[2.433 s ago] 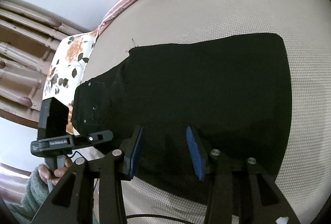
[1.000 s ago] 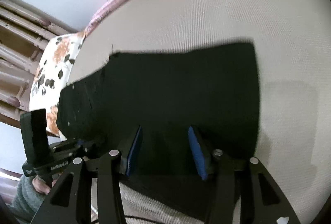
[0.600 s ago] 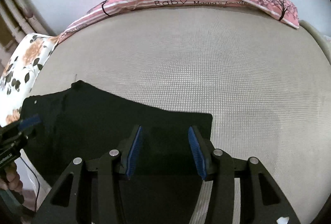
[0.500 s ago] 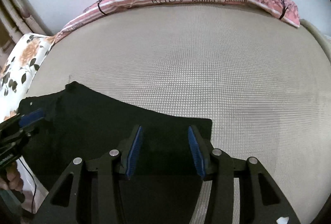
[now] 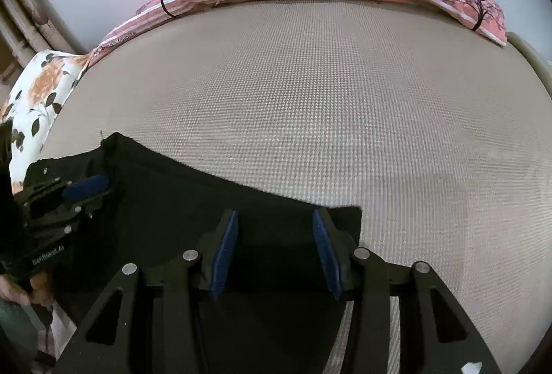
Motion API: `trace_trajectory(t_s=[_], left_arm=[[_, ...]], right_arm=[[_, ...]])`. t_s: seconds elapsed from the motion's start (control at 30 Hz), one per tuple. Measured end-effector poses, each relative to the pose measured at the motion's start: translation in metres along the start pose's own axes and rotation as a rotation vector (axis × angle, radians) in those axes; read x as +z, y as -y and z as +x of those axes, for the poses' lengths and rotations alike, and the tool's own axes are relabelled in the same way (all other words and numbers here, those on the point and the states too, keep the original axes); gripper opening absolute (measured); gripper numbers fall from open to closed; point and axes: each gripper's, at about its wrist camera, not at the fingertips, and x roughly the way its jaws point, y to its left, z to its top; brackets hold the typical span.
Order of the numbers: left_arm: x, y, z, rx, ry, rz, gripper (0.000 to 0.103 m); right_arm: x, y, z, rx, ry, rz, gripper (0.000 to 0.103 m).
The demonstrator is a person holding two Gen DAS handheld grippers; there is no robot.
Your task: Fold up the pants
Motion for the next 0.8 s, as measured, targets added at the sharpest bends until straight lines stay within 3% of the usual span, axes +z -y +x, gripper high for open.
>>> trace_trajectory(t_s=[0.2, 0.3, 0.43, 0.63, 0.8], left_arm=[[-0.042, -0.007, -0.025, 0.001, -0.037, 0.004, 0.037], [-0.062, -0.015, -0.036, -0.003, -0.052, -0.019, 0.037], [-0.082, -0.029, -0.061, 0.000, -0.060, -0.091, 0.037], [-0.100, -0.076, -0.126, -0.019, 0.018, -0.261, 0.038], [-0.121, -0.125, -0.176, 0.058, 0.090, -0.376, 0.043]], right_arm=[[-0.034, -0.018, -0.019, 0.043, -0.050, -0.040, 0.043], [-0.062, -0.023, -0.020, 0.058, -0.106, -0.039, 0.043], [-0.091, -0.034, -0.030, 0.058, -0.107, -0.052, 0.049], [-0.112, -0.068, -0.033, 0.119, -0.145, -0.102, 0.053], [-0.112, -0.105, -0.023, 0.185, -0.176, -0.168, 0.053]])
